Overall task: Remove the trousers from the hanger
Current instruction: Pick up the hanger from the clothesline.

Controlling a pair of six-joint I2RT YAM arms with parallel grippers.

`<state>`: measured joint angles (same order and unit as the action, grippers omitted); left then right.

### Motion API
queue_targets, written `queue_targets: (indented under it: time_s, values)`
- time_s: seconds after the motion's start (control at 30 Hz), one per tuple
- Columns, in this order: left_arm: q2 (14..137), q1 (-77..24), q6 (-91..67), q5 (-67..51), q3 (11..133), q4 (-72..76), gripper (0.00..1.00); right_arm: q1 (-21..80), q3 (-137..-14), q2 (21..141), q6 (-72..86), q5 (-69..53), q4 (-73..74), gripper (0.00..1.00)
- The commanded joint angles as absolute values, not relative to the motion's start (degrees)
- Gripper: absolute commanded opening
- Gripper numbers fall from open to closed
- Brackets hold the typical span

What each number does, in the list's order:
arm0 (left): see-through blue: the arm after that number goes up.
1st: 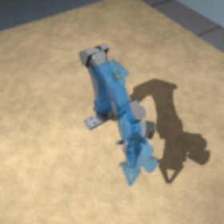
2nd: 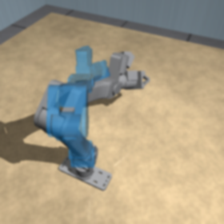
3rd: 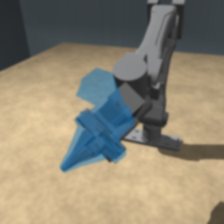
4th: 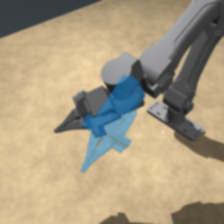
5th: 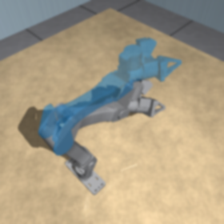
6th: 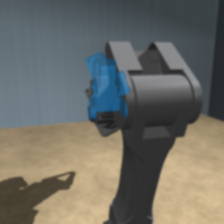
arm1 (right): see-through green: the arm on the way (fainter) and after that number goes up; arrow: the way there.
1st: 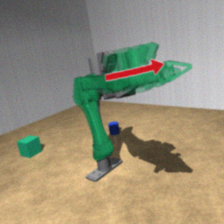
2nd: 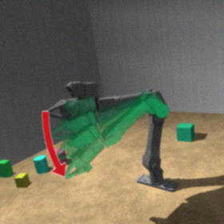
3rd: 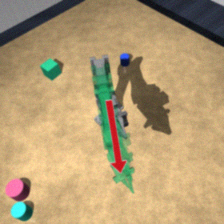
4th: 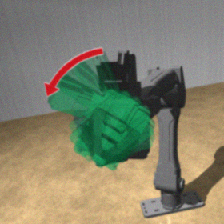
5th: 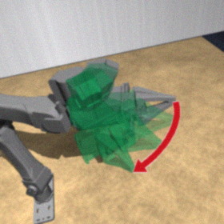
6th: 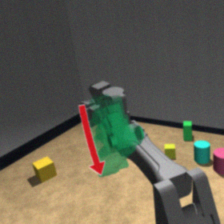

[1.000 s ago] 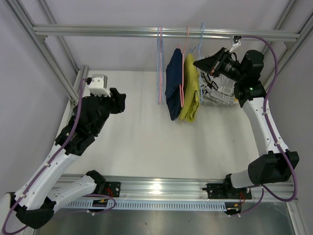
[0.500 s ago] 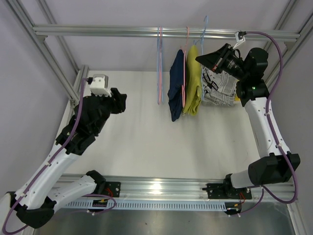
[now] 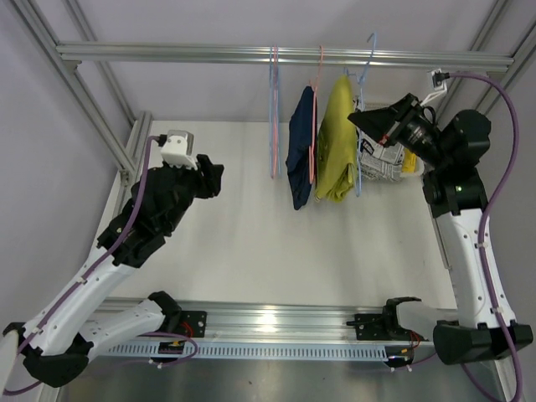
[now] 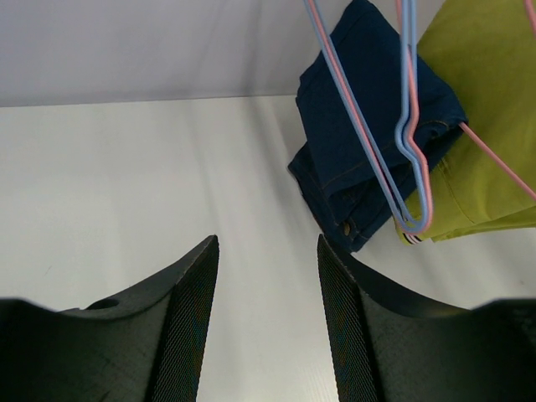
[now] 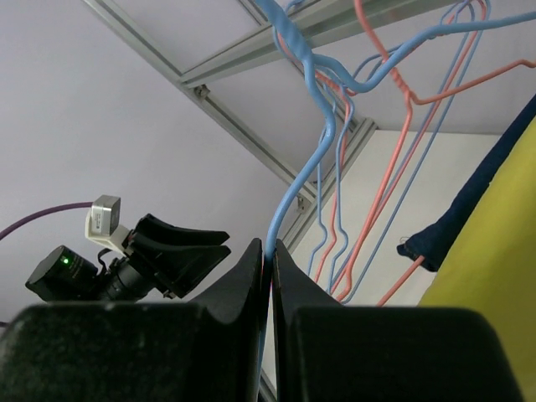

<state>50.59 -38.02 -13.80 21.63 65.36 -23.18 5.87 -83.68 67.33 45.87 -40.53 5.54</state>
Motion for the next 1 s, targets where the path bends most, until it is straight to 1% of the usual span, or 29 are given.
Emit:
queue_targets:
  time_s: [0.0,0.17,0.2,0.4,0.5,0.67,0.83,0.97]
  values:
    - [49.8,-42.2,-11.4,24.2,65.7,-21.4,0.55,6.1,-82.2,61.0,42.8,-38.5,-2.1,0.0]
    - [49.4,-48.5,-9.1,27.8,63.9,-19.2,0.55,6.8,-77.3,54.6,42.4,-36.1,0.0,0.0]
    - [49.5,-51.2,-8.7,29.0,63.6,-18.9,0.55,6.9,-75.7,53.8,42.4,-35.3,2.3,0.0]
    - [50.2,-61.9,-5.2,37.4,62.8,-17.1,0.55,9.1,-68.7,46.1,41.5,-30.5,6.0,0.0]
    - [50.4,-65.9,-4.4,39.2,61.4,-16.2,0.55,9.6,-63.9,42.0,40.8,-29.3,6.6,0.0]
    - [51.8,-69.5,-5.2,42.8,61.7,-17.5,0.55,9.8,-56.7,37.5,39.9,-28.8,7.8,0.0]
    - [52.6,-71.3,-10.4,43.7,62.6,-20.9,0.54,9.8,-53.0,35.2,39.4,-28.3,8.5,0.0]
    - [53.3,-73.1,-14.7,44.1,59.9,-19.5,0.56,10.5,-51.4,34.5,41.3,-26.9,8.2,0.0]
